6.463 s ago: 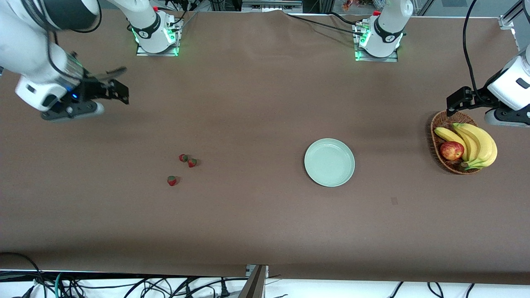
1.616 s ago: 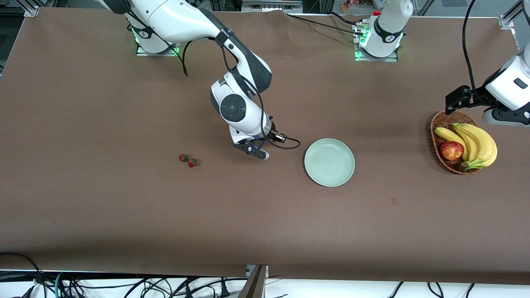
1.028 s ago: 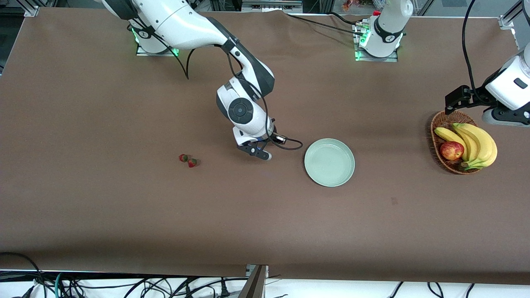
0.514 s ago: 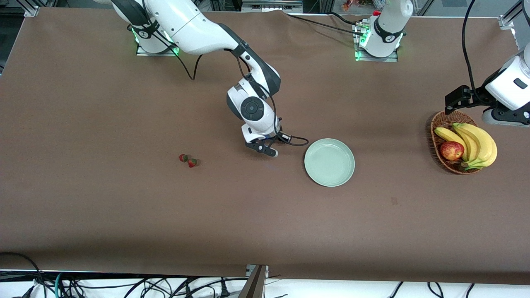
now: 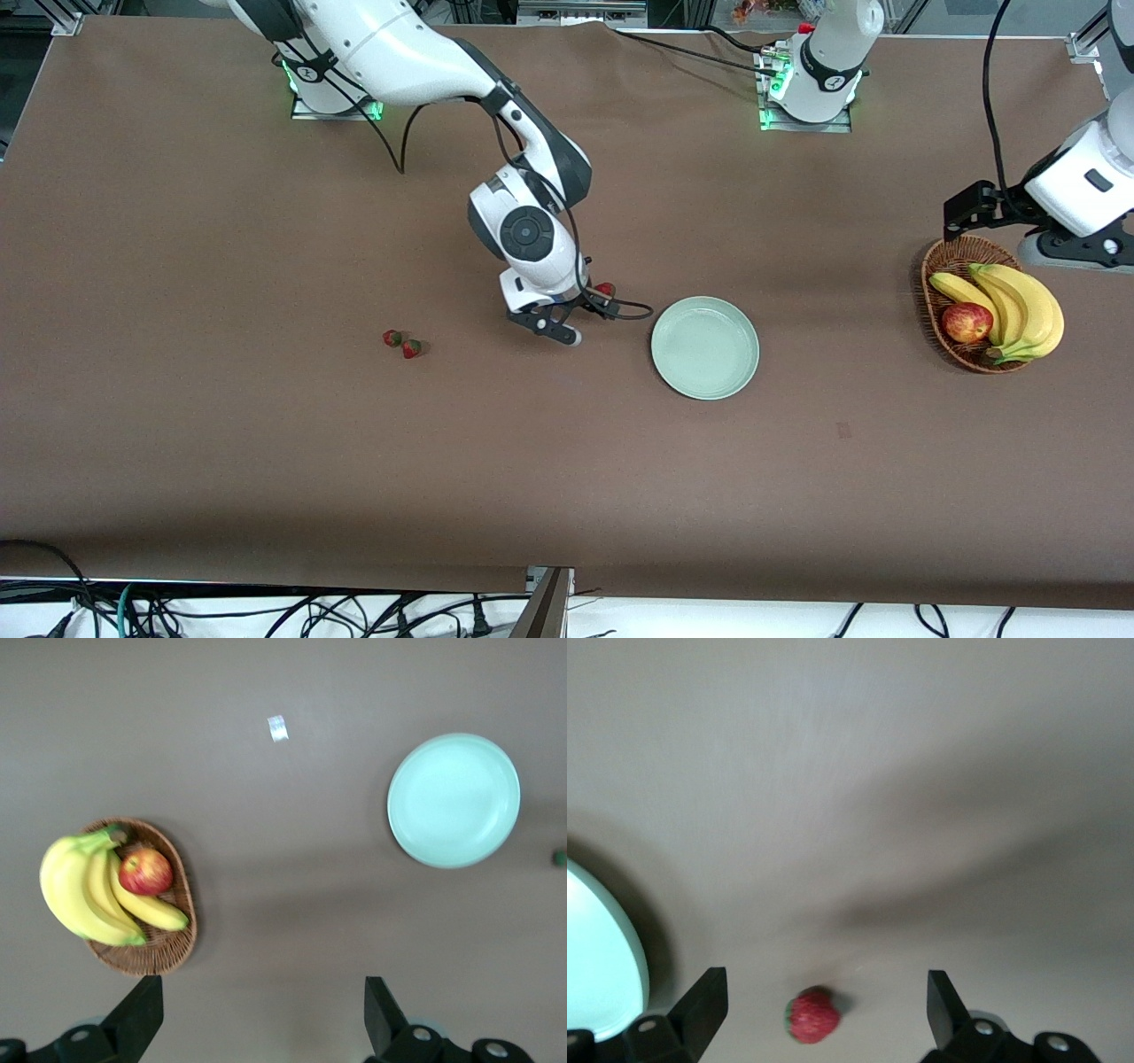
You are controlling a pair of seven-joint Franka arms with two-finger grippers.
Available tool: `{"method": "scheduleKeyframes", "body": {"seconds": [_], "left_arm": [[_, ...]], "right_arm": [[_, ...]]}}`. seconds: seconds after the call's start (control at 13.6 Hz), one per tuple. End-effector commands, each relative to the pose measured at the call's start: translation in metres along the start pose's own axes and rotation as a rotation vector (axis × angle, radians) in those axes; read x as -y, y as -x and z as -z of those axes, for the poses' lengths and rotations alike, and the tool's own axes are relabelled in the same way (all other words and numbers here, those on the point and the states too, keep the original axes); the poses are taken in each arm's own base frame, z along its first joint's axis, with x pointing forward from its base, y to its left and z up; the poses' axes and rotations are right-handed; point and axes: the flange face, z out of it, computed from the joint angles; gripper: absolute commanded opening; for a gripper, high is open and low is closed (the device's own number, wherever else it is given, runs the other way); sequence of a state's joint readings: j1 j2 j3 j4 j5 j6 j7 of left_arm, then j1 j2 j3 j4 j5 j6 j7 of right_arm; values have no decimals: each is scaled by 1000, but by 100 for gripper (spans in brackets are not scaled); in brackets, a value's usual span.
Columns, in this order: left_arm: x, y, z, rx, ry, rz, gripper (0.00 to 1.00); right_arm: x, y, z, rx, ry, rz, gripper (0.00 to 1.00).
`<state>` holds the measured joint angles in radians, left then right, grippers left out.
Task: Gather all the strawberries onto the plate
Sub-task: 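Return the right gripper to the strawberries while the left gripper reaches the strawberry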
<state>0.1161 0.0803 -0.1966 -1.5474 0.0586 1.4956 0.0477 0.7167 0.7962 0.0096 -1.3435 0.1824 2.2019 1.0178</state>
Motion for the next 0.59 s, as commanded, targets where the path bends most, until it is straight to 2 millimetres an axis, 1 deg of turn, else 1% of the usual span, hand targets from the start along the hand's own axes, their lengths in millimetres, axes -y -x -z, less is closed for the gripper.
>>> {"method": "scheduleKeyframes", "body": {"seconds": [0.0, 0.07, 0.22, 0.29, 0.44, 0.51], "left_arm": [[-46, -4, -19, 93, 45, -78, 100], [-65, -8, -29, 117, 51, -65, 100], [-124, -18, -52, 155, 41, 20, 100], [-149, -24, -59, 136, 33, 83, 100], [-187, -41, -90, 133, 35, 241, 100], [-208, -46, -100, 122, 66, 308, 100]], "right_arm": [[-29, -34, 41, -15, 85, 122, 99], [-46, -53, 47, -15, 127, 167, 99], [-84, -95, 61, -2, 208, 290, 99], [-101, -114, 65, -7, 230, 340, 99], [-137, -146, 57, 3, 254, 398, 99], [-150, -155, 51, 10, 256, 401, 99]]}}
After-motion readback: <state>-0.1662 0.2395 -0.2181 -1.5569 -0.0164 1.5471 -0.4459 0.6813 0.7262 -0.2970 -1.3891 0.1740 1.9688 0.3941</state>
